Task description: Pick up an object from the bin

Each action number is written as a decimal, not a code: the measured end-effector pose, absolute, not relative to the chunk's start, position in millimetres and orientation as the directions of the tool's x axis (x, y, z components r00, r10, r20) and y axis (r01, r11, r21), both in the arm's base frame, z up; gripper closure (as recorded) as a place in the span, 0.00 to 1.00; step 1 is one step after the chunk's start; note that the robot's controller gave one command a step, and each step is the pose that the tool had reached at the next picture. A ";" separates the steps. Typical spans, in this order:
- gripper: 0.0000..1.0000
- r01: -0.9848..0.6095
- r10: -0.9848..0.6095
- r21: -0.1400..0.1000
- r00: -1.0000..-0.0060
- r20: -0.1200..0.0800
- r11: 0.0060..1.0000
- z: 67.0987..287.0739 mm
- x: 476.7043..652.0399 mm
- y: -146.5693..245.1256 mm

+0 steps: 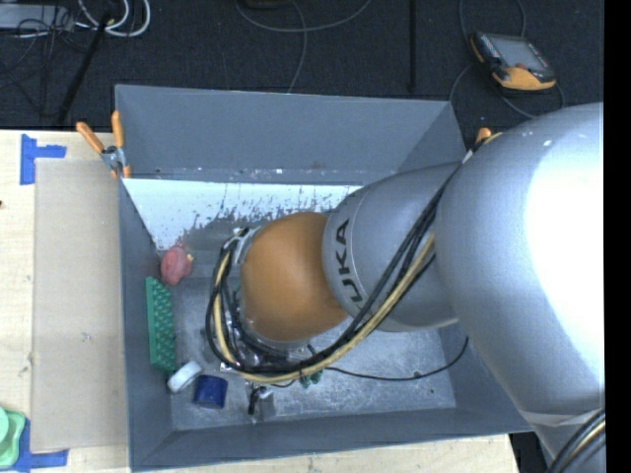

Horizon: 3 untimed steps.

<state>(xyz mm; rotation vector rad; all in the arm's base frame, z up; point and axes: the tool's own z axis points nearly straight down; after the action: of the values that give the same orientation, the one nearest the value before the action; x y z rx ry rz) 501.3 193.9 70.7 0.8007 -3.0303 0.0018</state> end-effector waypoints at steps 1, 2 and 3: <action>0.00 -0.274 -0.274 0.001 -0.962 -0.009 0.962 71.3 480.7 229.7; 1.00 -0.271 -0.271 0.000 -0.962 0.000 0.962 69.4 478.3 228.2; 1.00 -0.251 -0.251 0.002 -0.968 -0.009 0.968 194.3 494.7 227.2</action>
Offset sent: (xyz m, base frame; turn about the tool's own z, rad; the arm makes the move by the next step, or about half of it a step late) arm -0.0231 0.0345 -0.0007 0.2396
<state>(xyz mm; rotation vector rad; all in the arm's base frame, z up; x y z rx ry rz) 494.7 227.2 194.3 0.3993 -3.1246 -0.0042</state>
